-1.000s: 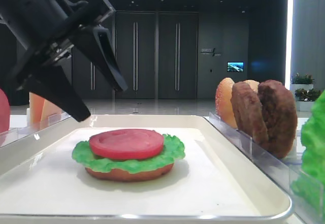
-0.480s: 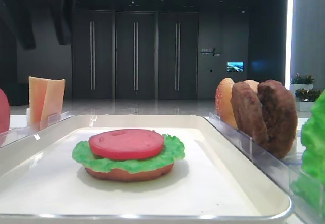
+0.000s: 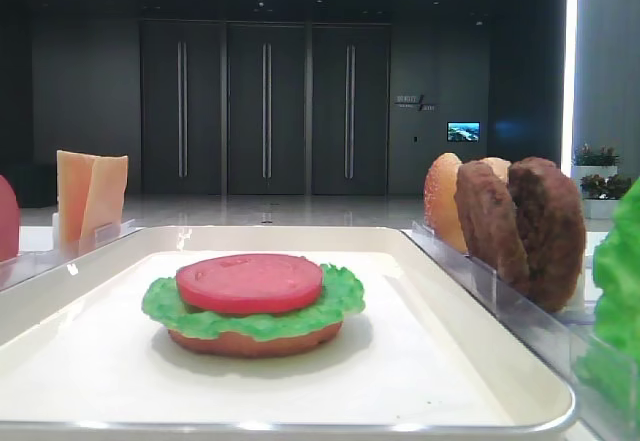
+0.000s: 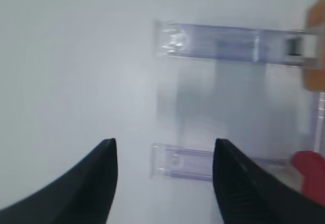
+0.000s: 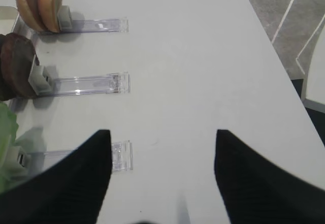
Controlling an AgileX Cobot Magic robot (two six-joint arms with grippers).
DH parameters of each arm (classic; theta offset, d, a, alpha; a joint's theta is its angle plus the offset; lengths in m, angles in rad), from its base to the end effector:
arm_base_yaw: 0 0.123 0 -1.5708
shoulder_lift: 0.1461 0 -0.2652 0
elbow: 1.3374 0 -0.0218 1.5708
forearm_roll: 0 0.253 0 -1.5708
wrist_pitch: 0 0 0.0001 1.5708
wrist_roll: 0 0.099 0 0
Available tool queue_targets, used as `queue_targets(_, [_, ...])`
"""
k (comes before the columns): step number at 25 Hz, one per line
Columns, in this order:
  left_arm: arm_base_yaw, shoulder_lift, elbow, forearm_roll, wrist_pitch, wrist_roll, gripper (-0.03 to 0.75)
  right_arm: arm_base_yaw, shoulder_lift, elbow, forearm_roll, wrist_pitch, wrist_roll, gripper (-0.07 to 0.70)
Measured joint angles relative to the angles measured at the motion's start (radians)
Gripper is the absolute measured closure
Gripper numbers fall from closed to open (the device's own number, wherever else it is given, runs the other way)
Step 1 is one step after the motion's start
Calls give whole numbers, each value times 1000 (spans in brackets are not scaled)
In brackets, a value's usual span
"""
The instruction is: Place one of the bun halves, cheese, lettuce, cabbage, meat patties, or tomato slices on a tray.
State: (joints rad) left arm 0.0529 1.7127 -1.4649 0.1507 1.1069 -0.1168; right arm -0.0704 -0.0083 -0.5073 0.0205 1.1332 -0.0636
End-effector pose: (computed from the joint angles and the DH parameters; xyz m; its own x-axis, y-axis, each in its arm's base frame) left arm 0.3570 0.0322 0.2648 -0.9459 -0.0987 -0.3090 -0.1395 0.9838 0.1130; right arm 0.0188 0.0005 0.2707 -0.5067 -0.0193 -0.8619 0.0266 0.9989 -0.0380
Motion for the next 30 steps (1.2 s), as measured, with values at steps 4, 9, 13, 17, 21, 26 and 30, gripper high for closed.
queue_targets(4, [106, -23, 36, -1, 30, 73, 269, 0, 0, 0, 1, 0, 0, 210])
queue_targets(9, [131, -264, 355, 0, -51, 83, 299, 0, 0, 0, 1, 0, 0, 210])
queue_targets(13, [123, -524, 614, -52, -90, 125, 303, 0, 0, 0, 1, 0, 0, 210])
queue_targets(17, [40, -752, 751, -119, -128, 150, 303, 0, 0, 0, 1, 0, 0, 210])
queue_targets(21, [-22, -911, 796, -141, -103, 151, 303, 0, 0, 0, 1, 0, 0, 210])
queue_targets(26, [-29, -1104, 867, -151, -75, 154, 310, 0, 0, 0, 1, 0, 0, 210])
queue_targets(30, [-29, -1243, 968, -151, -52, 158, 324, 0, 0, 0, 1, 0, 0, 210])
